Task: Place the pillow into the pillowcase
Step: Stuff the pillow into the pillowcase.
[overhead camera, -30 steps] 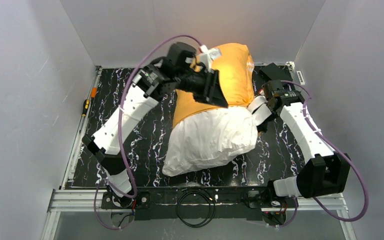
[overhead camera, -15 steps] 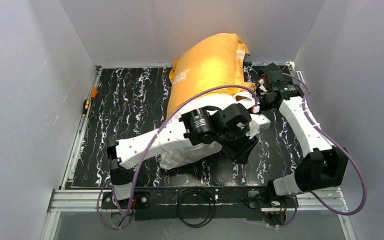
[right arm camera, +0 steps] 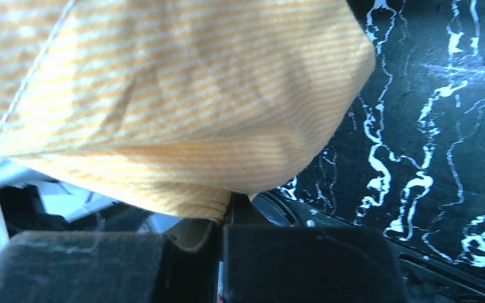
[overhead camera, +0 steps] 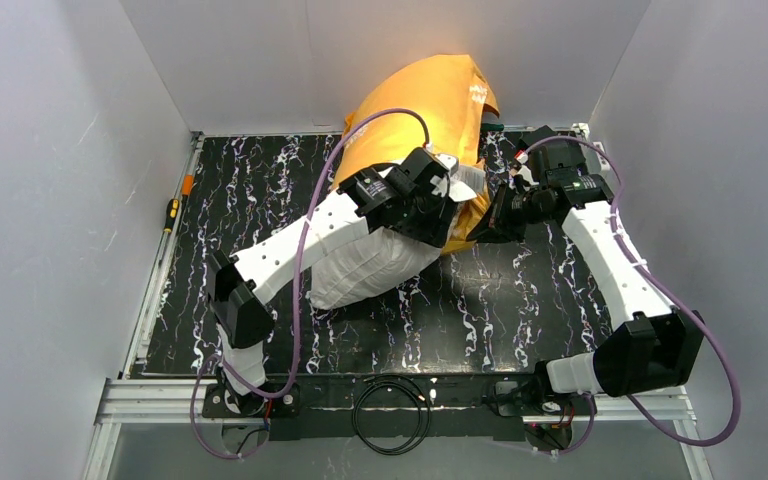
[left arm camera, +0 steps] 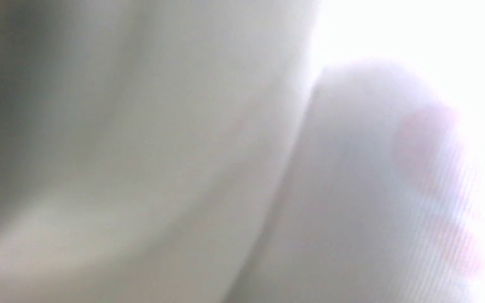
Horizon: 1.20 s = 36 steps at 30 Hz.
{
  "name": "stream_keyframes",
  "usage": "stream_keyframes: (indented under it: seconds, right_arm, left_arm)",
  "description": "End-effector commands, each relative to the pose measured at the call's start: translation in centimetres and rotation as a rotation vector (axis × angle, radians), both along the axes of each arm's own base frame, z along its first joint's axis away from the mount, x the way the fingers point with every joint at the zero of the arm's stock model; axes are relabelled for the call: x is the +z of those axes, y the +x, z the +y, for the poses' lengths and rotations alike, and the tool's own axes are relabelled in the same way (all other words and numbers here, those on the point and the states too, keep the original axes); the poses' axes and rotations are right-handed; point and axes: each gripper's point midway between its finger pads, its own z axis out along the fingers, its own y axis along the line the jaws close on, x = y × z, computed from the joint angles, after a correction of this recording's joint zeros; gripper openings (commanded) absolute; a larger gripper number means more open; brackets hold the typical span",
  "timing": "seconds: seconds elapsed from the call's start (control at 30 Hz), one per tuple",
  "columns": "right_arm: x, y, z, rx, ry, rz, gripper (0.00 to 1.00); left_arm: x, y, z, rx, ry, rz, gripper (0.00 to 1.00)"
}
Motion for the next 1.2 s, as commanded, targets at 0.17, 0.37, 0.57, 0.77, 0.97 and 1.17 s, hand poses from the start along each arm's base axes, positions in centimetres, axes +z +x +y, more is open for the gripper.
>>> stream_keyframes:
  seconds: [0.17,0.37,0.57,0.77,0.97,1.17]
  right_arm:
    - [-1.2,-4.9,-4.8,0.120,-0.265,0.002,0.01]
    - [1.0,-5.0,-5.1,0.144,-0.272,-0.099,0.01]
    - [1.2,-6.6,-7.7,0.071,-0.405,-0.057,0.01]
    - [2.0,-6.3,-9.7,0.007,-0.508,-0.077,0.01]
    - [7.5,-3.9,-9.6,-0.009,-0.502,-0.268,0.01]
    - [16.6,-2.2,-4.3,0.119,-0.208,-0.625,0.01]
  left_arm:
    - [0.4,8.2,5.7,0.276,0.025,-0.066,0.55]
    - [-0.5,8.8,7.3,0.343,0.061,-0.021,0.45]
    - [-0.9,10.0,10.9,0.485,0.133,0.003,0.24]
    - [-0.6,10.7,13.0,0.528,0.193,-0.003,0.06]
    - [0.3,10.5,14.4,0.554,0.201,-0.008,0.00]
    - [2.9,10.3,14.2,0.515,0.042,0.035,0.00]
